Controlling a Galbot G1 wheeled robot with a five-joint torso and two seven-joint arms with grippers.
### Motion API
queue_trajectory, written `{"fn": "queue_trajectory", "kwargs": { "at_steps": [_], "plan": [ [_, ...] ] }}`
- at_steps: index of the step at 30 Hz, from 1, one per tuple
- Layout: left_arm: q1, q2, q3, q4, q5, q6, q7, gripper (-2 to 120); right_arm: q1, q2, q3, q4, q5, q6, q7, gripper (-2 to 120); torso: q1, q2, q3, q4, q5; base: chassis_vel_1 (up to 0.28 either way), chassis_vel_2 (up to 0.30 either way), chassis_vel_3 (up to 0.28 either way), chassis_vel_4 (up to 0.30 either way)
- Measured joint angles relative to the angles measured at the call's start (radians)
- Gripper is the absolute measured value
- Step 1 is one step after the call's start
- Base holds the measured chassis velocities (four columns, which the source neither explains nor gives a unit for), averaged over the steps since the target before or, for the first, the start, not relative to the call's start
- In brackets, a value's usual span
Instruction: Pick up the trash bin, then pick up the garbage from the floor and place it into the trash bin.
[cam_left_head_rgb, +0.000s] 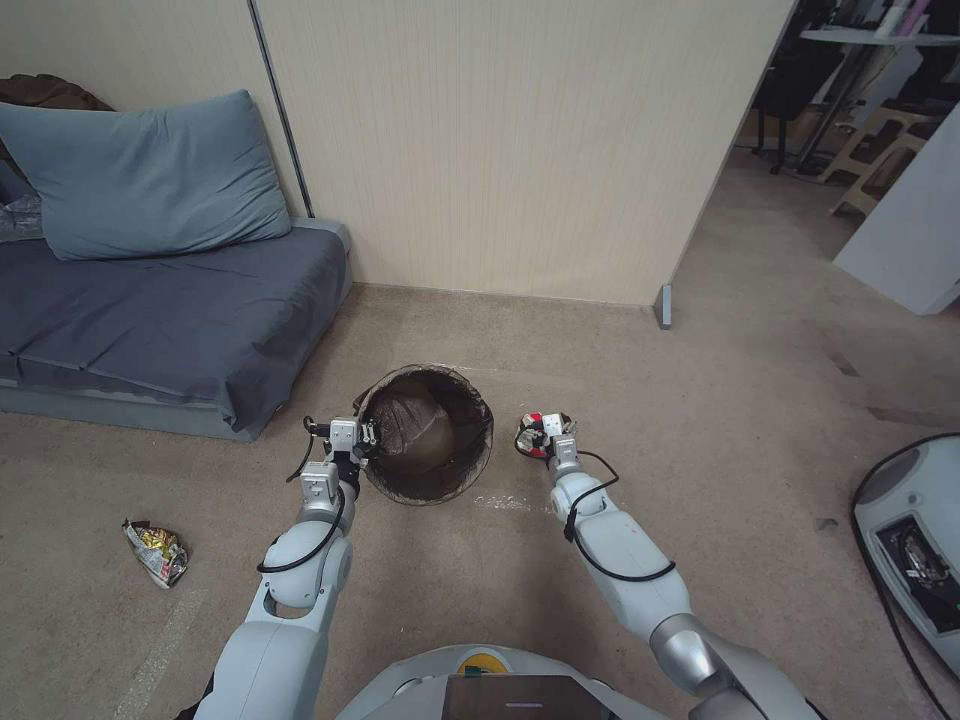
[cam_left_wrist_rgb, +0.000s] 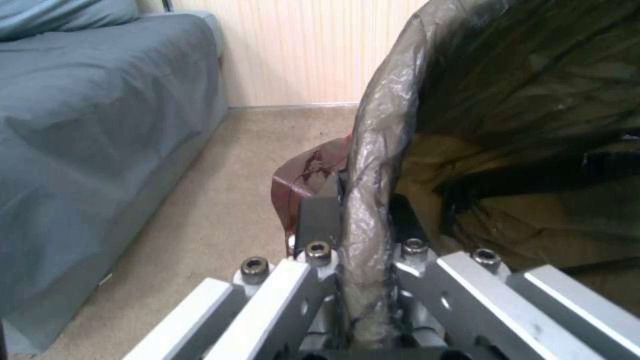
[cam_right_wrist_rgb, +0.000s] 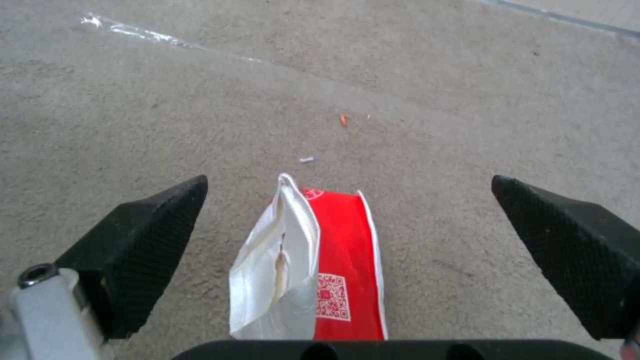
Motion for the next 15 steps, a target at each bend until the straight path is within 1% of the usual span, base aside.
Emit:
{"fn": "queue_trajectory", "kwargs": {
  "at_steps": [3, 15],
  "plan": [
    [0.0, -0.001, 0.005, 0.002, 0.003, -0.001, 0.0, 2, 0.025, 0.011, 0.001, -0.04, -0.001, 0.003, -0.003, 100, 0.0, 0.0, 0.0, -0.0001, 0.0, 0.0, 0.0, 0.0, 0.0],
    [-0.004, -0.003, 0.015, 0.002, 0.009, -0.001, 0.0, 2, 0.074, 0.031, -0.008, -0.107, 0.025, -0.02, -0.003, 100, 0.0, 0.0, 0.0, -0.0001, 0.0, 0.0, 0.0, 0.0, 0.0]
  ]
}}
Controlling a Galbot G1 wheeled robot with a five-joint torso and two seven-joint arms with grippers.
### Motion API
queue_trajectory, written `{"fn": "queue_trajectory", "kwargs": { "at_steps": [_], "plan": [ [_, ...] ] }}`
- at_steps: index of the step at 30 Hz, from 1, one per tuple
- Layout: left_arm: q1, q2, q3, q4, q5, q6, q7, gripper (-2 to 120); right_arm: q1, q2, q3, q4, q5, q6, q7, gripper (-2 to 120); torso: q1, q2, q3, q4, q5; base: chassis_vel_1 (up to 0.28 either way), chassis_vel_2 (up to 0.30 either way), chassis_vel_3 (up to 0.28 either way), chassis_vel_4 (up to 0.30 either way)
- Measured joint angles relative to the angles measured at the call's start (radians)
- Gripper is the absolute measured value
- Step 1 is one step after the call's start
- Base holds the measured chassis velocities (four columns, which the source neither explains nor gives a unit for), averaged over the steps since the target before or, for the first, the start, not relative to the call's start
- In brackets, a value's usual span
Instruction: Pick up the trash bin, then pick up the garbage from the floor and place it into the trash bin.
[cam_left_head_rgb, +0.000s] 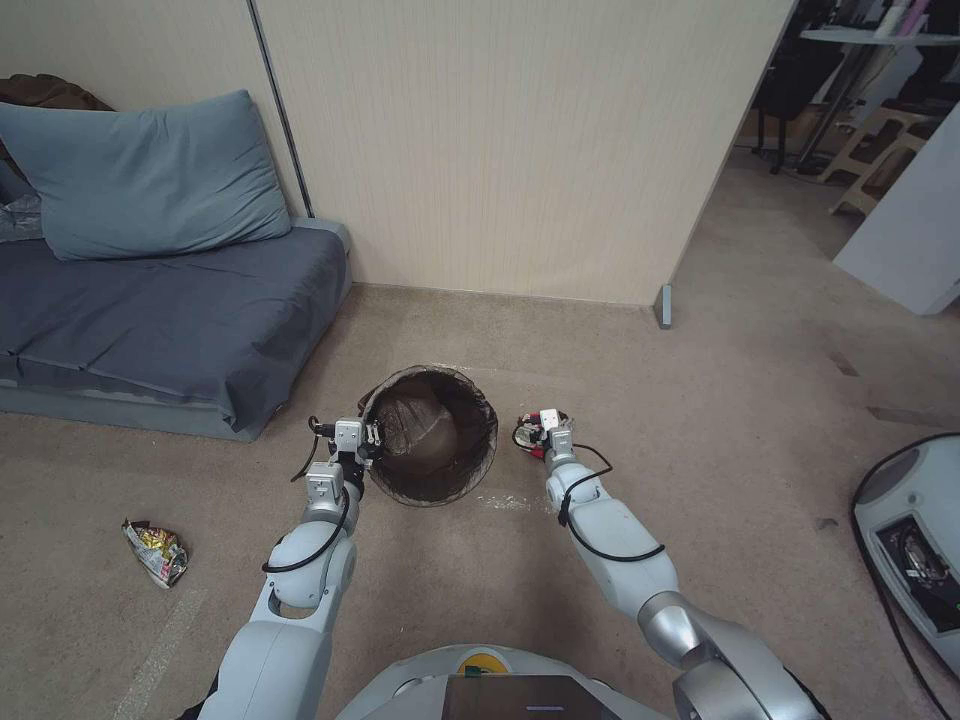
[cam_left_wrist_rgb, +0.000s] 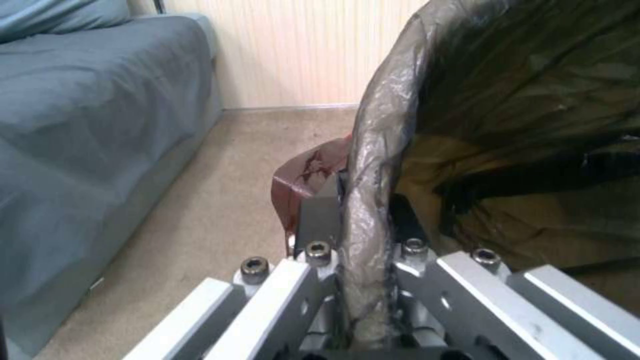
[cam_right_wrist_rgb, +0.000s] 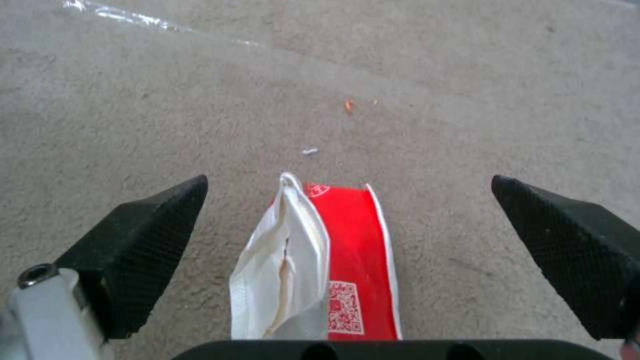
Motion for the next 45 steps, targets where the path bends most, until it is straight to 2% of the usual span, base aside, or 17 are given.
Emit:
{"fn": "queue_trajectory", "kwargs": {
  "at_steps": [21, 25, 28, 29, 36, 37, 40, 41, 43, 45],
  "plan": [
    [-0.003, -0.01, 0.017, 0.006, 0.013, 0.0, -0.001, 2, 0.014, 0.037, 0.03, -0.101, -0.012, -0.003, -0.021, 100, 0.0, 0.0, 0.0, 0.0, 0.0001, 0.0, 0.0, 0.0, 0.0],
    [-0.003, -0.009, 0.017, 0.006, 0.013, 0.0, -0.001, 2, 0.012, 0.041, 0.038, -0.114, -0.018, 0.002, -0.024, 97, 0.0, 0.0, 0.0, 0.0, 0.0001, 0.0, 0.0, 0.0, 0.0],
    [-0.003, -0.009, 0.018, 0.006, 0.014, 0.0, -0.001, 2, 0.012, 0.046, 0.045, -0.126, -0.025, 0.011, -0.03, 86, 0.0, 0.0, 0.0, 0.0, 0.0001, 0.0, 0.0, 0.0, 0.0],
    [-0.003, -0.009, 0.018, 0.006, 0.014, 0.0, -0.001, 2, 0.012, 0.046, 0.045, -0.126, -0.025, 0.011, -0.03, 86, 0.0, 0.0, 0.0, 0.0, 0.0001, 0.0, 0.0, 0.0, 0.0],
    [-0.003, -0.01, 0.02, 0.006, 0.014, 0.0, -0.001, 2, 0.012, 0.05, 0.056, -0.143, -0.034, 0.025, -0.036, 57, 0.0, 0.0, 0.0, 0.0, 0.0001, 0.0, 0.0, 0.0, 0.0],
    [-0.003, -0.01, 0.02, 0.006, 0.014, 0.0, -0.001, 2, 0.012, 0.05, 0.056, -0.143, -0.034, 0.025, -0.036, 57, 0.0, 0.0, 0.0, 0.0, 0.0001, 0.0, 0.0, 0.0, 0.0],
    [-0.003, -0.01, 0.02, 0.006, 0.014, 0.001, -0.001, 2, 0.013, 0.05, 0.058, -0.147, -0.035, 0.029, -0.036, 41, 0.0, 0.0, 0.0, 0.0, 0.0001, 0.0, 0.0, 0.0, 0.0],
    [-0.003, -0.01, 0.02, 0.006, 0.014, 0.001, -0.001, 2, 0.013, 0.05, 0.058, -0.147, -0.035, 0.029, -0.036, 41, 0.0, 0.0, 0.0, 0.0, 0.0001, 0.0, 0.0, 0.0, 0.0],
    [-0.003, -0.01, 0.02, 0.006, 0.014, 0.001, -0.001, 2, 0.014, 0.05, 0.058, -0.147, -0.038, 0.03, -0.036, 31, 0.0, 0.0, 0.0, 0.0, 0.0001, 0.0, 0.0, 0.0, 0.0],
    [-0.003, -0.01, 0.02, 0.006, 0.014, 0.001, -0.001, 2, 0.014, 0.05, 0.058, -0.147, -0.038, 0.031, -0.036, 28, 0.0, 0.0, 0.0, 0.0, 0.0001, 0.0, 0.0, 0.0, 0.0]
  ]
}}
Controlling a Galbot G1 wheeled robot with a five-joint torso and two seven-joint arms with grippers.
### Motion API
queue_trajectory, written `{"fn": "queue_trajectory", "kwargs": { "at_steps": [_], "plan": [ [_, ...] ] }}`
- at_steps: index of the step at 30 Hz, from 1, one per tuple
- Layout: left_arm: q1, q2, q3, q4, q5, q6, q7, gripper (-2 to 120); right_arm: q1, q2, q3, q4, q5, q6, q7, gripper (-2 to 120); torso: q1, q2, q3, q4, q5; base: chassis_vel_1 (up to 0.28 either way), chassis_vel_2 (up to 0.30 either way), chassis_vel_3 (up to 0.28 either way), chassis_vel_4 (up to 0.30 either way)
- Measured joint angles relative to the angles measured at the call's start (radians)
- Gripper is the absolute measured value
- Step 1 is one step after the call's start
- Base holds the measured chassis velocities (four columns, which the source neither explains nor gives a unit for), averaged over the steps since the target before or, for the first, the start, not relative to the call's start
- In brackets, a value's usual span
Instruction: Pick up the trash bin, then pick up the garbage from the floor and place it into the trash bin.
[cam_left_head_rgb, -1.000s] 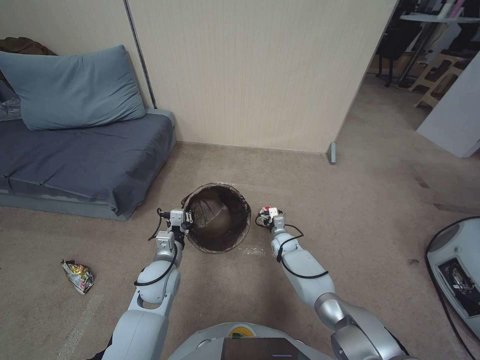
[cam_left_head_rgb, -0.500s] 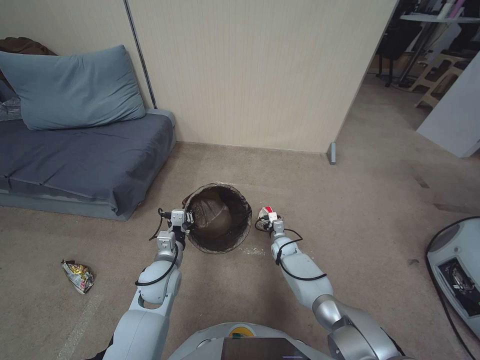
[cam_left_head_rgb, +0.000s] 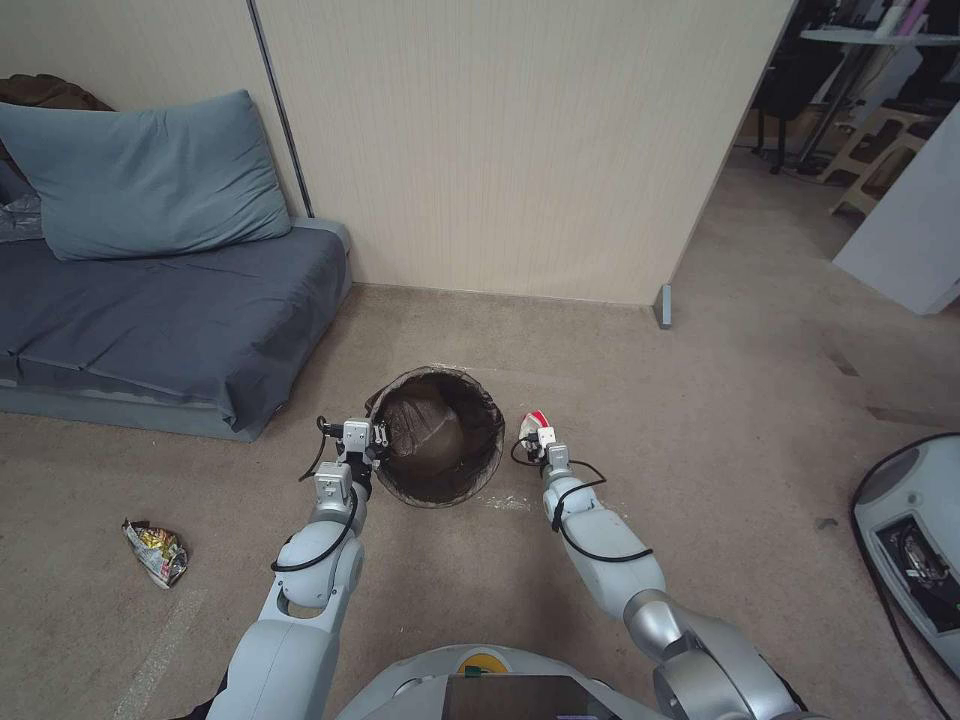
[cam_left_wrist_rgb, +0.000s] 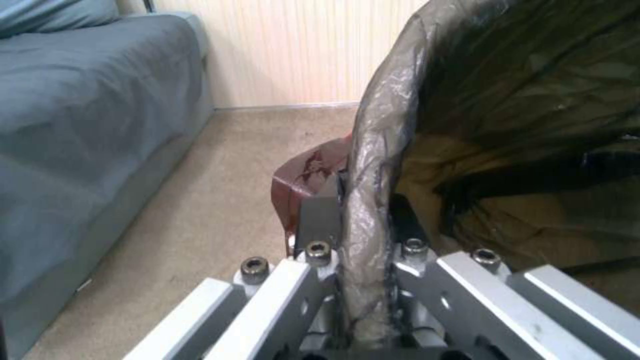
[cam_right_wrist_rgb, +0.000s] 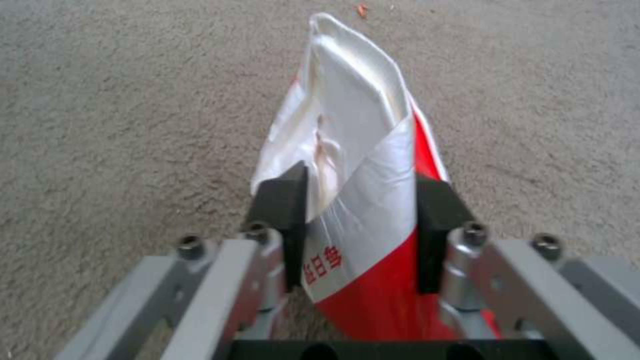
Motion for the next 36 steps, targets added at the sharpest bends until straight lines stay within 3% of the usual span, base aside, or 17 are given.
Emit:
{"fn": "queue_trajectory", "kwargs": {
  "at_steps": [4, 7, 24, 32, 36],
  "plan": [
    [-0.002, 0.0, 0.0, 0.001, 0.0, 0.0, 0.0, 2, 0.003, 0.001, 0.002, -0.006, -0.003, 0.005, 0.0, 8, 0.0, 0.0, 0.0, 0.0, 0.0, 0.0, 0.0, 0.0, 0.0],
    [-0.002, 0.0, 0.0, 0.002, 0.0, 0.0, 0.0, 2, 0.004, 0.002, 0.003, -0.009, -0.005, 0.008, 0.0, 0, 0.0, 0.0, 0.0, 0.0, 0.0, 0.0, 0.0, 0.0, 0.0],
    [-0.003, 0.002, -0.004, 0.009, -0.003, 0.001, -0.001, 2, -0.001, 0.0, 0.004, 0.004, -0.014, 0.019, 0.003, 0, 0.0, 0.0, 0.0, 0.0, 0.0, 0.0, 0.0, 0.0, 0.0],
    [-0.011, 0.008, -0.006, 0.029, -0.041, 0.016, -0.015, 2, -0.092, -0.033, -0.006, 0.234, 0.011, 0.022, 0.042, 0, 0.0, 0.0, 0.0, 0.0, -0.0001, 0.0, 0.0, 0.0, 0.0],
    [-0.021, 0.008, -0.004, 0.044, -0.063, 0.025, -0.025, 2, -0.193, -0.072, -0.022, 0.492, 0.032, 0.014, 0.066, 0, 0.0, 0.0, 0.0, -0.0001, -0.0001, 0.0, 0.0, 0.0, 0.0]
  ]
}}
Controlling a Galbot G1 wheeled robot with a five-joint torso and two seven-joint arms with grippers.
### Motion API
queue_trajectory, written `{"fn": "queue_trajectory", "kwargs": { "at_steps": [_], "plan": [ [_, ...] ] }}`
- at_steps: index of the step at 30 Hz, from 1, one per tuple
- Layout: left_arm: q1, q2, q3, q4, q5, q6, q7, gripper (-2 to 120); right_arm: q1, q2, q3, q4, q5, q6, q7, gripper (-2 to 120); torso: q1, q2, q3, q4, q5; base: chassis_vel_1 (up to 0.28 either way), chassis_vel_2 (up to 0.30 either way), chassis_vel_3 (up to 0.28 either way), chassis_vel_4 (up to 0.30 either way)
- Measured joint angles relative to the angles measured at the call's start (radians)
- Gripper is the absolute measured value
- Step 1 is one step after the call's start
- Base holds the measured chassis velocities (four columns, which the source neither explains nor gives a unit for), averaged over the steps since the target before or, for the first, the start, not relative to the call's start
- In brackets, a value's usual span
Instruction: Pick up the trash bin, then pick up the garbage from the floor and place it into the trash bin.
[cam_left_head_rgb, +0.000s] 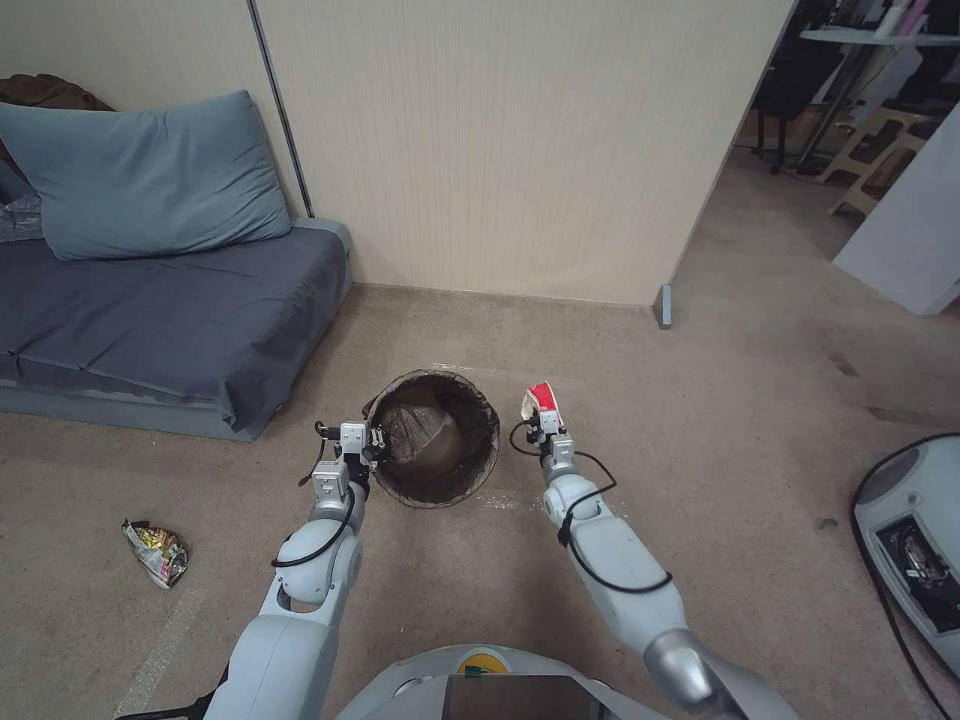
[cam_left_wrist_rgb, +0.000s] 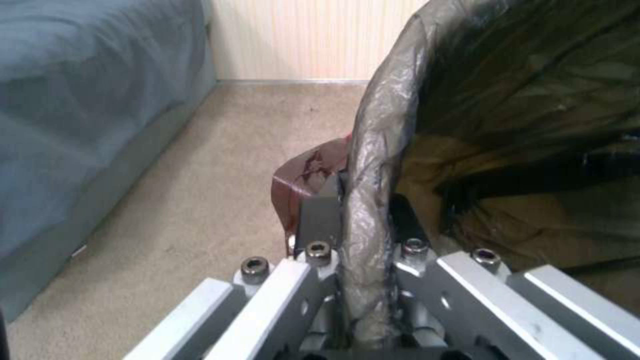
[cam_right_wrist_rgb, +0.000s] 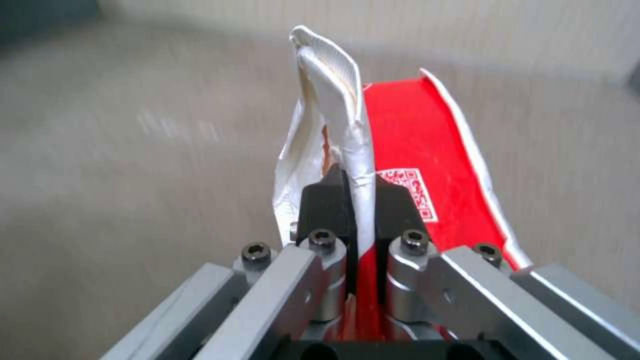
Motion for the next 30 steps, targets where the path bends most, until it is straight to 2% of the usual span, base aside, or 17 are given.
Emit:
{"fn": "queue_trajectory", "kwargs": {
  "at_steps": [1, 4, 5, 9, 10, 13, 14, 17, 23, 30],
  "plan": [
    [0.0, 0.0, 0.0, 0.0, 0.0, 0.0, 0.0, 2, 0.0, 0.0, 0.0, 0.0, 0.0, 0.0, 0.0, 0, 0.0, 0.0, 0.0, 0.0, 0.0, 0.0, 0.0, 0.0, 0.0],
    [-0.006, 0.0, 0.0, 0.008, -0.005, 0.002, -0.002, 2, -0.064, -0.029, -0.006, 0.182, 0.003, 0.0, 0.006, 0, 0.0, 0.0, 0.0, 0.0001, 0.0001, 0.0, 0.0, 0.0, 0.0],
    [-0.006, 0.0, 0.0, 0.008, -0.005, 0.002, -0.002, 2, -0.064, -0.029, -0.006, 0.182, 0.003, 0.0, 0.006, 0, 0.0, 0.0, 0.0, 0.0001, 0.0001, 0.0, 0.0, 0.0, 0.0],
    [-0.014, 0.001, -0.001, 0.016, -0.01, 0.005, -0.004, 2, -0.118, -0.055, -0.013, 0.349, -0.007, 0.016, 0.004, 0, 0.0, 0.0, 0.0, -0.0001, 0.0001, 0.0, 0.0, 0.0, 0.0],
    [-0.014, 0.001, -0.001, 0.016, -0.01, 0.005, -0.004, 2, -0.118, -0.055, -0.013, 0.349, -0.007, 0.016, 0.004, 0, 0.0, 0.0, 0.0, -0.0001, 0.0001, 0.0, 0.0, 0.0, 0.0],
    [-0.021, 0.0, 0.0, 0.02, -0.019, 0.013, -0.008, 2, -0.155, -0.074, -0.036, 0.495, -0.015, 0.054, -0.035, 0, 0.0, 0.0, 0.0, 0.0001, 0.0001, 0.0, 0.0, 0.0, 0.0],
    [-0.021, 0.0, 0.0, 0.02, -0.019, 0.013, -0.008, 2, -0.155, -0.074, -0.036, 0.495, -0.015, 0.054, -0.035, 0, 0.0, 0.0, 0.0, 0.0001, 0.0001, 0.0, 0.0, 0.0, 0.0],
    [-0.024, -0.002, 0.006, 0.019, -0.029, 0.023, -0.014, 2, -0.177, -0.089, -0.071, 0.604, -0.024, 0.076, -0.077, 0, 0.0, 0.0, 0.0, 0.0, 0.0001, 0.0, 0.0, 0.0, 0.0],
    [-0.026, -0.004, 0.015, 0.009, -0.041, 0.038, -0.017, 2, -0.179, -0.106, -0.153, 0.669, -0.026, 0.073, -0.088, 0, 0.0, 0.0, 0.0, 0.0001, -0.0001, 0.0, 0.0, 0.0, 0.0],
    [-0.024, -0.011, 0.025, 0.0, -0.044, 0.046, -0.019, 2, -0.144, -0.102, -0.257, 0.622, -0.035, 0.07, -0.079, 0, 0.0, 0.0, 0.0, 0.0001, -0.0001, 0.0, 0.0, 0.0, 0.0]
  ]
}}
